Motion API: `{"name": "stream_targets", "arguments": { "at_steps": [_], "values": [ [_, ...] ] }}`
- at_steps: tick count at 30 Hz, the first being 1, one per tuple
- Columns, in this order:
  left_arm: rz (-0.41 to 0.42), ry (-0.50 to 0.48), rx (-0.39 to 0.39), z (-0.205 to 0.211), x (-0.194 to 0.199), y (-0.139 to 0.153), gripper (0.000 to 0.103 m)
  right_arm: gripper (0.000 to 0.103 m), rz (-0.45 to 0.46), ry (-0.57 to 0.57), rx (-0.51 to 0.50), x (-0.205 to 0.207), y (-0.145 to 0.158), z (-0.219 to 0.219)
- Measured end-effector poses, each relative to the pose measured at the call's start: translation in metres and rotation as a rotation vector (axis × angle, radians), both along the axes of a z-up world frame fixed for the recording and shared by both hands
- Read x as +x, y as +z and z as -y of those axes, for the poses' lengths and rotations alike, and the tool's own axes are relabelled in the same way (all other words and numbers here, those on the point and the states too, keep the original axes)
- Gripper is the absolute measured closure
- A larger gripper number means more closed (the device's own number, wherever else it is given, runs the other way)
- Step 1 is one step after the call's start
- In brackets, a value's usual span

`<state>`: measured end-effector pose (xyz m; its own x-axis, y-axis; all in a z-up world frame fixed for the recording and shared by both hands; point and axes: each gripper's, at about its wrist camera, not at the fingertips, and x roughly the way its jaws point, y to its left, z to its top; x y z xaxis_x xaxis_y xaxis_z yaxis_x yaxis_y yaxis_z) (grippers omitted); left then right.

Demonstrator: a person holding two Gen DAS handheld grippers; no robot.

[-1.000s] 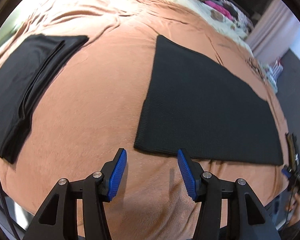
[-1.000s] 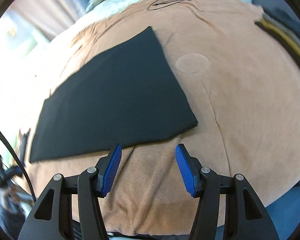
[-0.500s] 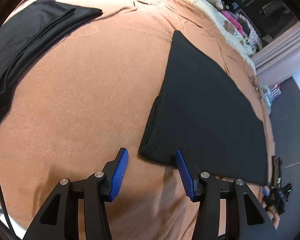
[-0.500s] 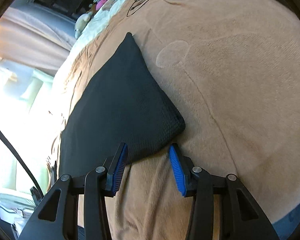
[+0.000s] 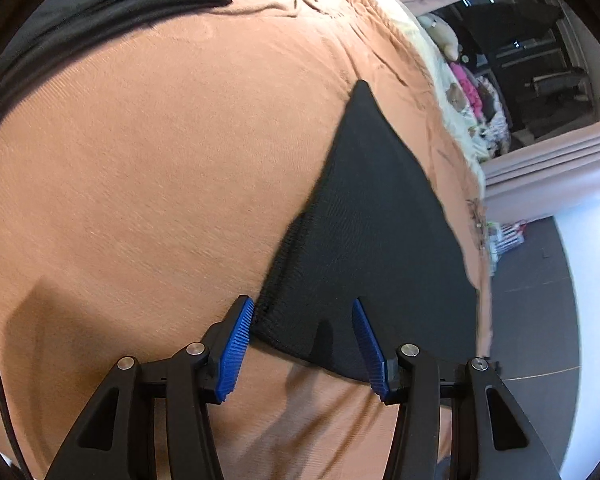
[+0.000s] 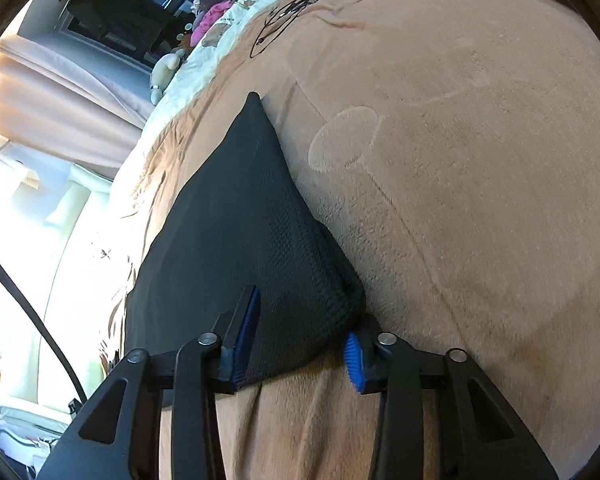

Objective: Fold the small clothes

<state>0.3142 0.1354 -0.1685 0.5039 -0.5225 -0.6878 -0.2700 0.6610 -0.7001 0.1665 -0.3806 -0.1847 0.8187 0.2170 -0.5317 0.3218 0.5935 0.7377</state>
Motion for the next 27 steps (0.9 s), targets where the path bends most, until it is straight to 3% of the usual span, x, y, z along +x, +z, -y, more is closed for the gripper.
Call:
{"name": "stream_targets", "arguments": {
  "at_steps": [4, 8, 12, 16, 19, 25, 27],
  "values": [
    [0.009, -0.007, -0.069, 0.005, 0.002, -0.002, 0.051, 0.069, 0.003, 0.002, 0.001, 0.001, -0.001, -0.003],
    [0.023, 0.008, -0.077, 0.009, 0.003, 0.001, 0.051, 0.069, 0.007, 0.007, 0.005, -0.003, 0.001, -0.001],
    [0.021, 0.025, -0.154, 0.011, -0.005, 0.000, 0.051, 0.069, 0.006, 0.002, 0.020, -0.003, 0.001, 0.001],
    [0.013, 0.019, -0.071, 0.017, -0.003, 0.003, 0.051, 0.069, 0.005, 0.004, 0.012, -0.003, 0.001, 0.000],
    [0.008, 0.046, -0.063, 0.014, 0.001, -0.001, 0.051, 0.069, 0.006, 0.005, 0.017, -0.004, 0.002, 0.001],
    [0.044, 0.072, 0.029, 0.009, 0.008, 0.005, 0.051, 0.069, 0.006, 0.009, 0.022, -0.004, 0.002, 0.004],
    [0.045, 0.054, 0.091, 0.012, 0.012, 0.005, 0.061, 0.069, 0.002, 0.004, 0.016, -0.002, 0.003, 0.004]
  ]
}}
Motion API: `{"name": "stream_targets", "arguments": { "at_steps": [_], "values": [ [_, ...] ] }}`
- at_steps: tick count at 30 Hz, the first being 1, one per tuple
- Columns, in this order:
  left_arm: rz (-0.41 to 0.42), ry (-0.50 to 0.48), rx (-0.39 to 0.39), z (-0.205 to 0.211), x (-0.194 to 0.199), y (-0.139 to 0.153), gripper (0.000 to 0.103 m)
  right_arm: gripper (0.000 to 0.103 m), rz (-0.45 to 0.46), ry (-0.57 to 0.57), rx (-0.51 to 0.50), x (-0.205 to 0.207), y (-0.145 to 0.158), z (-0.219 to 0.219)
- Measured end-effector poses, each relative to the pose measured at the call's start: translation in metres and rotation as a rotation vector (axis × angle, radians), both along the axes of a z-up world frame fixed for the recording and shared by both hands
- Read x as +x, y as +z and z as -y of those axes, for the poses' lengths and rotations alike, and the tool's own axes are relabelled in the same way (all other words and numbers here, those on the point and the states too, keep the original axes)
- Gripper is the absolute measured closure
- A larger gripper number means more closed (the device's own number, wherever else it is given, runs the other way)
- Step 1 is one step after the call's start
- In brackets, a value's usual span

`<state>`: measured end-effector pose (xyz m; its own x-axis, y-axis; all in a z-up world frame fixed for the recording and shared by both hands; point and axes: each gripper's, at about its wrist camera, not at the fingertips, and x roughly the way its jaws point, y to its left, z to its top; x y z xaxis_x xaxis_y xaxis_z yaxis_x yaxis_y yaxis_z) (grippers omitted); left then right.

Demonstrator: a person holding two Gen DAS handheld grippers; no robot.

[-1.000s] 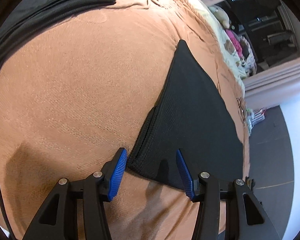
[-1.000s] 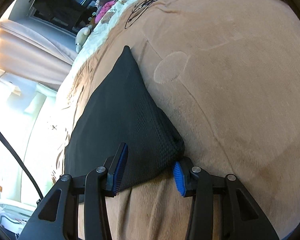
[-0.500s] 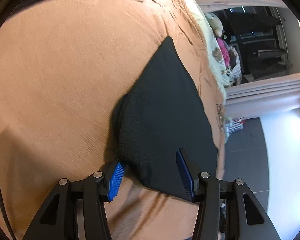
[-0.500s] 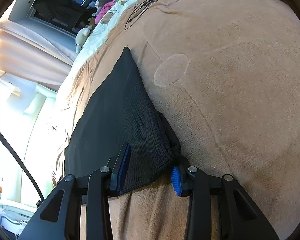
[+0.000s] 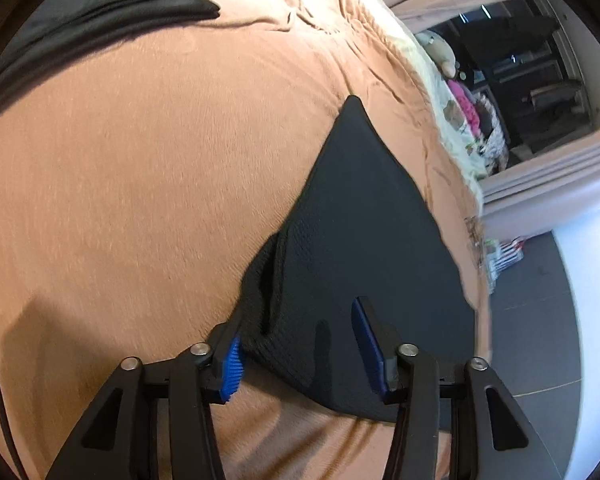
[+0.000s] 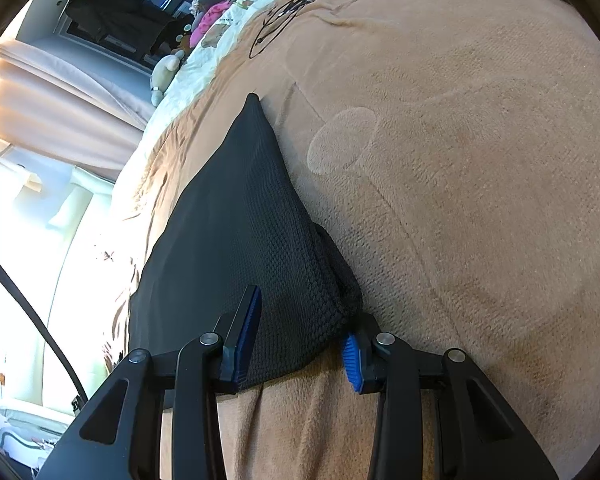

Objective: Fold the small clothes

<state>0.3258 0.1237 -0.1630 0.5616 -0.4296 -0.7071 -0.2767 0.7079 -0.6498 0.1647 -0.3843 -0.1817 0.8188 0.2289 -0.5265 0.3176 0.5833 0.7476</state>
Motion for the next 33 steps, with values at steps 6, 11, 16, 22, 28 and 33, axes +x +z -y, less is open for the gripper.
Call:
{"name": "stream_targets", "arguments": {
  "at_steps": [6, 11, 16, 22, 28, 33],
  "values": [
    [0.019, -0.048, 0.093, 0.006, 0.003, 0.000, 0.075, 0.093, -0.015, -0.011, -0.030, 0.003, 0.006, 0.001],
    [0.016, -0.071, 0.170, 0.005, 0.002, 0.003, 0.095, 0.102, -0.008, -0.002, -0.085, 0.002, 0.021, -0.002],
    [0.072, -0.070, 0.199, 0.002, 0.002, 0.032, 0.096, 0.103, 0.019, 0.001, -0.112, 0.000, 0.044, -0.011],
    [0.101, -0.052, 0.175, -0.012, -0.006, 0.054, 0.097, 0.103, 0.043, 0.050, -0.124, -0.010, 0.061, -0.026],
    [0.106, -0.047, 0.172, -0.025, -0.037, 0.061, 0.097, 0.103, 0.021, 0.106, -0.125, -0.022, 0.056, -0.041],
    [0.098, -0.043, 0.157, -0.033, -0.064, 0.056, 0.097, 0.103, 0.005, 0.127, -0.131, -0.030, 0.056, -0.039]
  ]
}}
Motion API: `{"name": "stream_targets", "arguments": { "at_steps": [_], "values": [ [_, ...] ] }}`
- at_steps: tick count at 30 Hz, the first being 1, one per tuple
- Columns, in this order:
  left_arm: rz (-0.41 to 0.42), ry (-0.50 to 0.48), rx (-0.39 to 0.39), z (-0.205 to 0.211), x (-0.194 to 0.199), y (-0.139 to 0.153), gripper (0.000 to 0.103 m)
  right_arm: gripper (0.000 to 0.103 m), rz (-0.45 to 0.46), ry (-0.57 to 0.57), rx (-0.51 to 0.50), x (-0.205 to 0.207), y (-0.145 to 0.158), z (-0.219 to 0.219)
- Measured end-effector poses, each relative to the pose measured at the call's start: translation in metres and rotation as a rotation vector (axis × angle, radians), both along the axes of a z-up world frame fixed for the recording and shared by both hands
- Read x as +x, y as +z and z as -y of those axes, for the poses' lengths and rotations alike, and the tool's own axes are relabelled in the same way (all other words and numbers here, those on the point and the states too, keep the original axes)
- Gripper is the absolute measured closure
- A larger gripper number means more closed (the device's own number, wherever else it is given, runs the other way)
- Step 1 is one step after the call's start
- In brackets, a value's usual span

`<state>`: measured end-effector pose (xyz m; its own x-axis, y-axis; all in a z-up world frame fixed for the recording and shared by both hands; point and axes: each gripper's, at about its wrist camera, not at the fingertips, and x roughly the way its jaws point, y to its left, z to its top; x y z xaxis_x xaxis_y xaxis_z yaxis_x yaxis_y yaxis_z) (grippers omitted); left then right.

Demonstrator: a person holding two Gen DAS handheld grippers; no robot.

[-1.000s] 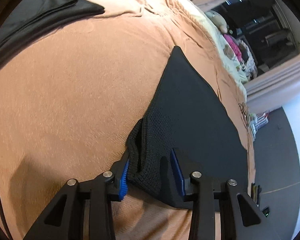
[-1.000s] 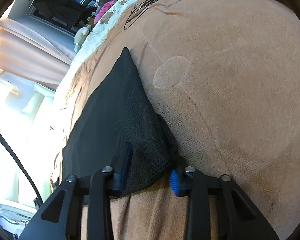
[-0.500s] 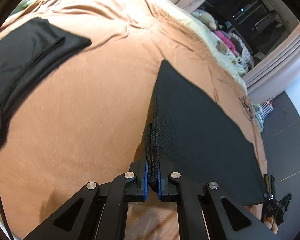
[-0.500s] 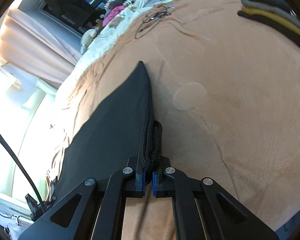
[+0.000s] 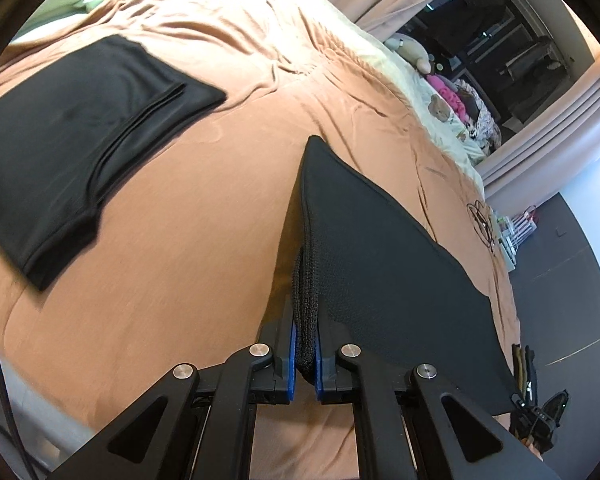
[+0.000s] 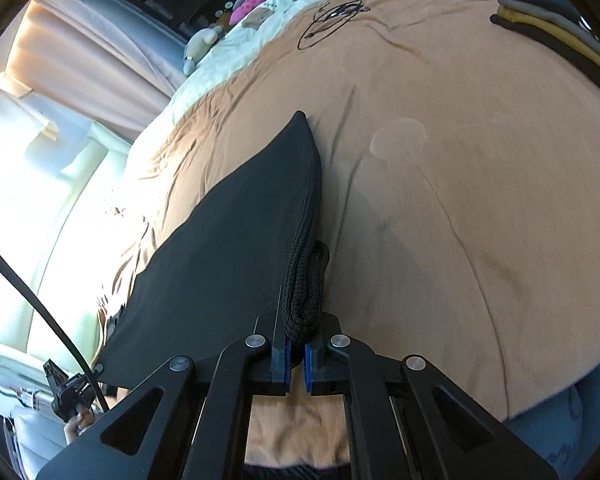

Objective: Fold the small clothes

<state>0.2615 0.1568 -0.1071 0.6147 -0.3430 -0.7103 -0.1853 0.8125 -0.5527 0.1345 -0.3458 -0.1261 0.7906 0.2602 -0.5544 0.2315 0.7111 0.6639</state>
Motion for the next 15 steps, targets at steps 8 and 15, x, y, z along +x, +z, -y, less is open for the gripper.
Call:
{"name": "stream_targets", "arguments": {
  "at_steps": [8, 15],
  "values": [
    [0.011, 0.012, -0.061, -0.014, -0.039, -0.018, 0.097, 0.102, -0.037, -0.018, -0.066, -0.018, 0.005, -0.007],
    [0.022, 0.017, -0.083, -0.012, -0.040, -0.026, 0.096, 0.085, -0.118, -0.125, -0.287, -0.020, 0.030, -0.019]
  ]
}}
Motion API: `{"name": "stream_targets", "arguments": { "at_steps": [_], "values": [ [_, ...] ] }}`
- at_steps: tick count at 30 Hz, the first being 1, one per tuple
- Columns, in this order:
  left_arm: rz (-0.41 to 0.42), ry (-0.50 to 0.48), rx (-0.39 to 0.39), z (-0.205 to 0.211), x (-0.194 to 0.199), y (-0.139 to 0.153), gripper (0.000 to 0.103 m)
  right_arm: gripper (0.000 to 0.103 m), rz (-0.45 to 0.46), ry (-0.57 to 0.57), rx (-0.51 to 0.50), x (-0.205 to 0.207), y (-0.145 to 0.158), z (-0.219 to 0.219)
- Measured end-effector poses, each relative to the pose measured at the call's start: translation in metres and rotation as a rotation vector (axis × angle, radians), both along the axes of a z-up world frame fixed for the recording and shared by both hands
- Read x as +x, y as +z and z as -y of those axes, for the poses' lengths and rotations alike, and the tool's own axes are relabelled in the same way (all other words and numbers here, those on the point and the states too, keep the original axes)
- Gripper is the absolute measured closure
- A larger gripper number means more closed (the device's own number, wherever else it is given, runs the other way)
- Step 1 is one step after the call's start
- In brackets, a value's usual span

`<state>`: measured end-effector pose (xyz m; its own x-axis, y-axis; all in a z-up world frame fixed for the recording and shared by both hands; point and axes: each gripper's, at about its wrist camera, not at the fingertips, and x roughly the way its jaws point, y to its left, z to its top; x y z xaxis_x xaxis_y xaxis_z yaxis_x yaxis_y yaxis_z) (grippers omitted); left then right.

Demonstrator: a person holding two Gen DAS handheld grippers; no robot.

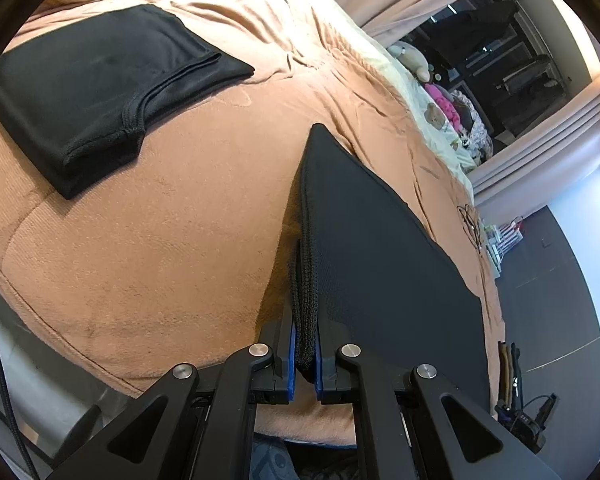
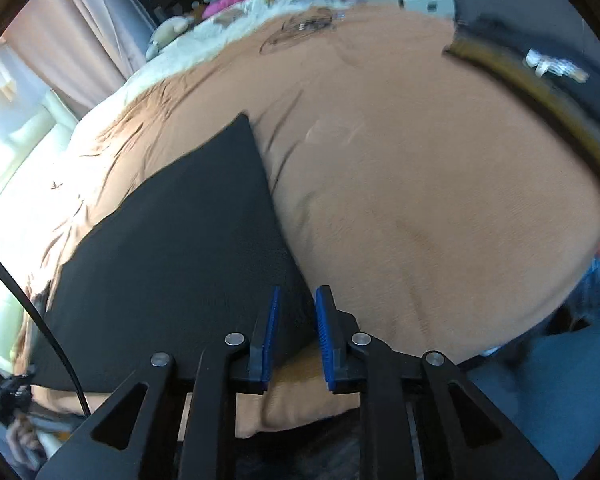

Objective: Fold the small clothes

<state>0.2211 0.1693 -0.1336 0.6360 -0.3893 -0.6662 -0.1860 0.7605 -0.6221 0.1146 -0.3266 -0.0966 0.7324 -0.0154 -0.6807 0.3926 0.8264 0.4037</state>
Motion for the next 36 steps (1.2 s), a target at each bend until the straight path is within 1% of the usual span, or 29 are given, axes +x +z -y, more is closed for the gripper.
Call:
{"name": "stream_targets", "arguments": {
  "at_steps": [1, 3, 5, 6, 7, 10, 13, 16, 17, 18, 21, 22, 24, 26, 32, 34, 36],
  "values": [
    [0.002, 0.000, -0.006, 0.000, 0.000, -0.001, 0.096, 0.081, 0.008, 0.003, -0.006, -0.001, 0.004, 0.000],
    [-0.002, 0.007, -0.024, 0.000, 0.001, -0.005, 0.096, 0.054, 0.012, -0.005, -0.042, -0.002, 0.016, -0.003],
    [-0.006, 0.018, -0.037, -0.001, 0.003, -0.009, 0.096, 0.046, 0.018, -0.012, -0.107, -0.002, 0.028, -0.013],
    [-0.011, 0.025, -0.040, -0.001, 0.004, -0.011, 0.096, 0.046, 0.017, 0.005, -0.131, 0.001, 0.034, -0.022],
    [-0.010, 0.033, -0.060, -0.001, 0.005, -0.013, 0.096, 0.046, 0.013, 0.030, -0.141, 0.005, 0.035, -0.032],
    [-0.007, 0.028, -0.091, 0.002, 0.004, -0.017, 0.091, 0.046, 0.004, 0.120, -0.177, 0.024, 0.045, -0.066],
    [-0.010, 0.026, -0.097, 0.006, 0.004, -0.018, 0.087, 0.046, 0.033, 0.197, -0.174, 0.041, 0.055, -0.099],
    [-0.008, 0.037, -0.125, 0.002, 0.000, -0.021, 0.084, 0.046, 0.033, 0.258, -0.167, 0.060, 0.059, -0.125],
    [-0.010, 0.043, -0.135, 0.000, -0.002, -0.023, 0.080, 0.046, 0.032, 0.272, -0.171, 0.062, 0.057, -0.129],
    [-0.014, 0.053, -0.149, -0.002, -0.004, -0.026, 0.079, 0.046, 0.030, 0.289, -0.175, 0.068, 0.058, -0.136],
    [-0.024, 0.059, -0.161, -0.005, -0.007, -0.032, 0.079, 0.046, 0.023, 0.341, -0.183, 0.080, 0.056, -0.157],
    [-0.035, 0.062, -0.147, -0.005, -0.008, -0.034, 0.079, 0.047, 0.017, 0.356, -0.186, 0.086, 0.055, -0.163],
    [-0.034, 0.065, -0.150, -0.006, -0.010, -0.035, 0.079, 0.052, 0.005, 0.387, -0.188, 0.092, 0.048, -0.169],
    [-0.027, 0.070, -0.156, -0.006, -0.011, -0.036, 0.079, 0.053, -0.009, 0.417, -0.190, 0.108, 0.038, -0.169],
    [-0.019, 0.071, -0.132, 0.001, -0.011, -0.035, 0.079, 0.069, -0.081, 0.515, -0.235, 0.149, 0.022, -0.195],
    [-0.021, 0.078, -0.152, 0.002, -0.011, -0.037, 0.079, 0.073, -0.117, 0.528, -0.248, 0.169, 0.015, -0.202],
    [-0.031, 0.085, -0.145, 0.003, -0.011, -0.038, 0.079, 0.076, -0.140, 0.528, -0.254, 0.184, 0.010, -0.208]
  ]
}}
